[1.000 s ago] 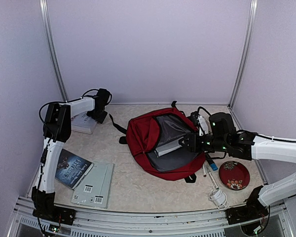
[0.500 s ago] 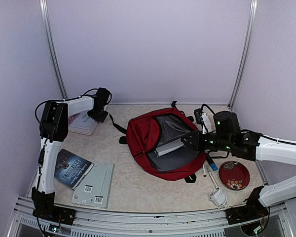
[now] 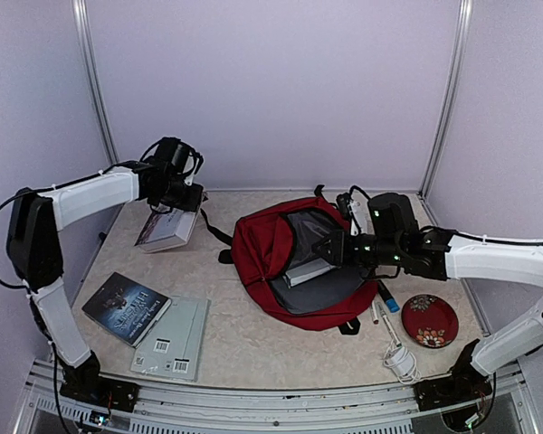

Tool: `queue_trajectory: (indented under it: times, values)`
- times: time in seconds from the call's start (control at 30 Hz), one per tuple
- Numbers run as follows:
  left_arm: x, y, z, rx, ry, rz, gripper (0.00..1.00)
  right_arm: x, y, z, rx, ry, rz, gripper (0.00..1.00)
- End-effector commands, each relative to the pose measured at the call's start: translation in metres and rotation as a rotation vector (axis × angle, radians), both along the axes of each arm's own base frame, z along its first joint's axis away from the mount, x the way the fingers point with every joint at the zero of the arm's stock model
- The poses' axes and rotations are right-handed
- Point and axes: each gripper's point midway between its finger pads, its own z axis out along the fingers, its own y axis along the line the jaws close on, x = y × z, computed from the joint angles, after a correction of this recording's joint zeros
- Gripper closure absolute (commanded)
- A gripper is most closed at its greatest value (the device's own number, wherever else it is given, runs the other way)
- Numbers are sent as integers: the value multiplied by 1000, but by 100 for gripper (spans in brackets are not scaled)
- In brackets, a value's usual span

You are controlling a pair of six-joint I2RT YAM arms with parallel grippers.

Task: Pack the student bag
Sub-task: Pick up the book at the corner of the board, then pass from the left arm to the right

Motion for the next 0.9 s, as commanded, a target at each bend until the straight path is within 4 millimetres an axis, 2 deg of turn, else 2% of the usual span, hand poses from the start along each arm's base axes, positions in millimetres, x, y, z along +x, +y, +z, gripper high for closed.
queue_trajectory:
  times: [0.0,0.07,0.1,0.13,0.17,0.23,0.33,0.37,0.43,0.5,0.63,0.73,0.87]
  values:
    - [-38,-41,70,-315,-150,-85,100,2,54,41,86,-89,58,64]
    - [-61,-51,90,-430,-198,-108,100,2,77,47,96,-114,79,61]
    - [-74,-56,87,-484,-200,-121,100,2,89,50,105,-125,84,59]
    - [-83,-61,102,-547,-236,-130,100,3,100,53,113,-138,84,58]
    - [-94,-65,96,-589,-231,-135,100,3,111,54,123,-153,86,56]
    - [-110,-73,101,-677,-241,-137,100,6,133,55,145,-169,91,50]
    - [-127,-84,103,-734,-266,-136,100,6,166,53,160,-186,130,41]
    - [-133,-88,104,-746,-276,-141,100,6,177,59,166,-202,140,37]
    - [-141,-95,103,-766,-281,-149,100,3,194,52,142,-201,160,30]
    - [-144,-99,103,-795,-279,-154,100,1,203,39,106,-178,154,25]
    - [-148,-106,96,-839,-253,-166,100,1,205,16,91,-95,101,19]
    - [-150,-110,96,-858,-251,-174,100,9,199,5,52,-90,37,18]
    - [-151,-119,91,-845,-242,-182,100,22,193,2,-8,-125,-37,18]
